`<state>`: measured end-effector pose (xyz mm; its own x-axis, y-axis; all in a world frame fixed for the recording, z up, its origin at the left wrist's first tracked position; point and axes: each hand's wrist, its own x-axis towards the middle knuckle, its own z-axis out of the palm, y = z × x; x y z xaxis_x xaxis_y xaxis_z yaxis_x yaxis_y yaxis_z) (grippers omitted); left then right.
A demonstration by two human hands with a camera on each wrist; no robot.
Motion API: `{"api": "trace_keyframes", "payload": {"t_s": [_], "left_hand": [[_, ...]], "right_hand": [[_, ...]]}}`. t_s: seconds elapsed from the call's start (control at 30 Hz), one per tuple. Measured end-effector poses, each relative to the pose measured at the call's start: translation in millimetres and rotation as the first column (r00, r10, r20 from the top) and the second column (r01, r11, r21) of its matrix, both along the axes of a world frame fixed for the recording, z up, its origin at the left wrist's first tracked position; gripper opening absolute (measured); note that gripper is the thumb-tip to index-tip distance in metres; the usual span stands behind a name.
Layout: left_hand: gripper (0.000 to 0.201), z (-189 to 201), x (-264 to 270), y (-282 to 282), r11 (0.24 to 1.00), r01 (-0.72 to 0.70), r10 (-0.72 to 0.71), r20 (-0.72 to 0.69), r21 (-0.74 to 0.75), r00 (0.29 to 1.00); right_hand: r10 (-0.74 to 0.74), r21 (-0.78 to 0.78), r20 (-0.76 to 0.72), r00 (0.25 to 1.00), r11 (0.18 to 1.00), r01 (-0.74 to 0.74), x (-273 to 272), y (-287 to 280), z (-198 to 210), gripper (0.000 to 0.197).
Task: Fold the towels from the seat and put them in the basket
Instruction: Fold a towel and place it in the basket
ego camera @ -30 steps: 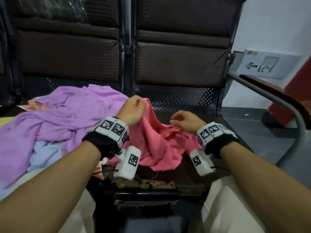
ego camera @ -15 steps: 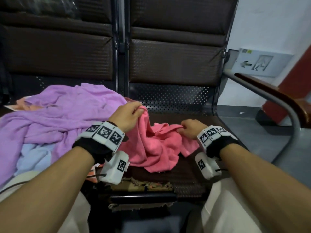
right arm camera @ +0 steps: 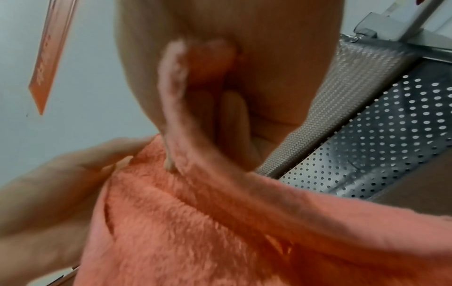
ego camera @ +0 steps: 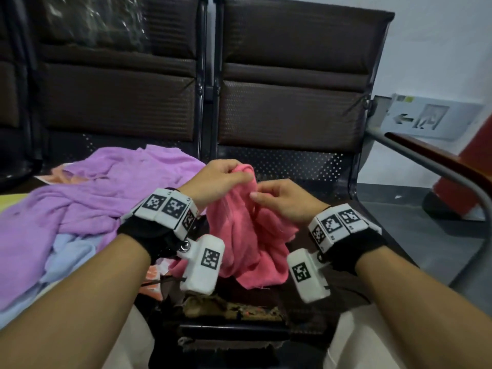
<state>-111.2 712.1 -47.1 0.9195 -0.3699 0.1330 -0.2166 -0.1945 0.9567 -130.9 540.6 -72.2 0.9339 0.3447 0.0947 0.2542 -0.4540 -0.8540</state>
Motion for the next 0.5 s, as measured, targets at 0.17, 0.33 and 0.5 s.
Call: {"api": "trace_keyframes", "payload": {"t_s": [0.17,0.33,0.5], "left_hand": [[0.011,-2.9,6.8,15.7,0.981,-0.004,-0.017,0.107,0.196,0.994],[0.011,-14.8,9.9,23.3,0.733,-0.299,0.072,0.368,0.611,0.927],[0.009,-13.1,10.8,24.0,0.765,-0.362,0.169,0.375,0.533,0.911]], "right_hand": [[-0.281,0.226,0.077,0.957,0.94,0.257,6.2,-6.3,9.3,0.027],[-0.465,0.542,-0.023,0.885,0.738,0.402,14.0,-15.8,15.8,0.031],[-0.627,0.633,-0.116,0.77,0.551,0.544,20.4,-25.7,12.9,0.03]]}}
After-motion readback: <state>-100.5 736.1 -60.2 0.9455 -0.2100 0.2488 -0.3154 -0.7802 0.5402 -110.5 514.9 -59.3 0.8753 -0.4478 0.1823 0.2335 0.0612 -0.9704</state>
